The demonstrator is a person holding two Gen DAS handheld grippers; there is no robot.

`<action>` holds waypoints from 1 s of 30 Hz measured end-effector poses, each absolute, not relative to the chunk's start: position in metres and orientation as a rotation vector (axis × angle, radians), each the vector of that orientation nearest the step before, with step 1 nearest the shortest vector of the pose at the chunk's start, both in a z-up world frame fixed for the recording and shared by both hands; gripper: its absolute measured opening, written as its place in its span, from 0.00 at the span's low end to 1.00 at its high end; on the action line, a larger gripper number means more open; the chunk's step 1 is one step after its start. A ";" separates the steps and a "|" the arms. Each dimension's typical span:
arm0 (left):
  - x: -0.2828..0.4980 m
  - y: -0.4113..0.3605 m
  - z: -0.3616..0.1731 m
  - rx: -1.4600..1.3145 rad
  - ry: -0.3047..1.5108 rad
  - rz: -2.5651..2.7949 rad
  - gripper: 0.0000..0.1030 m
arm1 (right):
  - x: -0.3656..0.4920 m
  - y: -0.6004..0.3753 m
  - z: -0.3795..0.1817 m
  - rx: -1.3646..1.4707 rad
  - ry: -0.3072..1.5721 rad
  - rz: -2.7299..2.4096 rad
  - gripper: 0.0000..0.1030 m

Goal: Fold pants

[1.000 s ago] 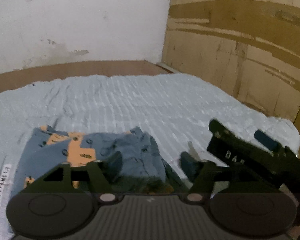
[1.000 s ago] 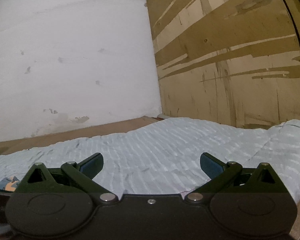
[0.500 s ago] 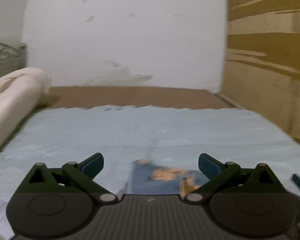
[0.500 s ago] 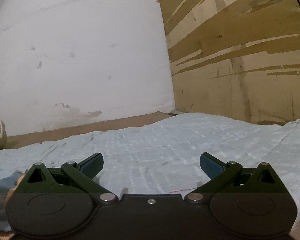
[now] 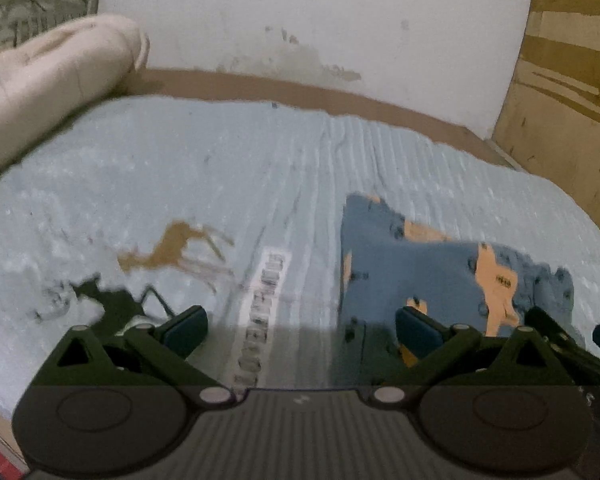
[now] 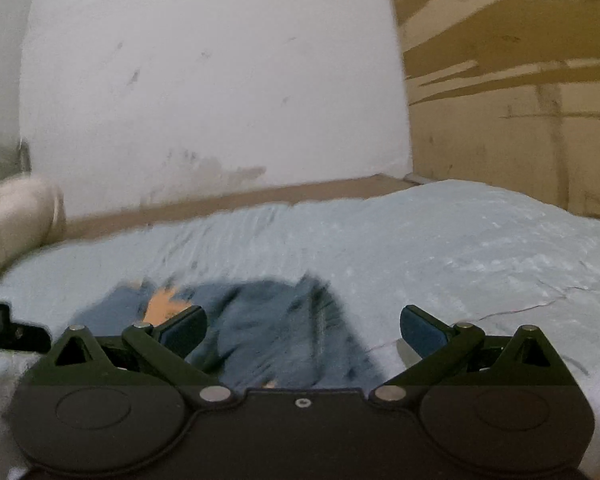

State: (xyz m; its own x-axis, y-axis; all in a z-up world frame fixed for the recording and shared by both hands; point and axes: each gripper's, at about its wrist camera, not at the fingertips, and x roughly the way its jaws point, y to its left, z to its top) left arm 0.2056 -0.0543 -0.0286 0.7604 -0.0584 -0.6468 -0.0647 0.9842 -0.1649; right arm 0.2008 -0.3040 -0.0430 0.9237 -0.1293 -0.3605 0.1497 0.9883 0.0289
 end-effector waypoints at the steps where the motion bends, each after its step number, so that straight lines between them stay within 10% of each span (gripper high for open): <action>1: 0.205 -0.055 -0.033 -0.177 0.715 -0.006 0.99 | 0.202 -0.301 -0.045 0.034 0.380 -0.161 0.99; 30: 0.186 -0.026 -0.038 -0.295 0.647 -0.061 0.99 | 0.224 -0.271 -0.003 -0.199 0.412 0.010 0.99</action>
State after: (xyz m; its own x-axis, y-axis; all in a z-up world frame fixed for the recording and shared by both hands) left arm 0.1861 -0.0262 -0.0382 0.7978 -0.1474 -0.5847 -0.0351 0.9566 -0.2891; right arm 0.2244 -0.2712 -0.0032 0.9167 -0.0304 -0.3985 -0.0502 0.9805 -0.1902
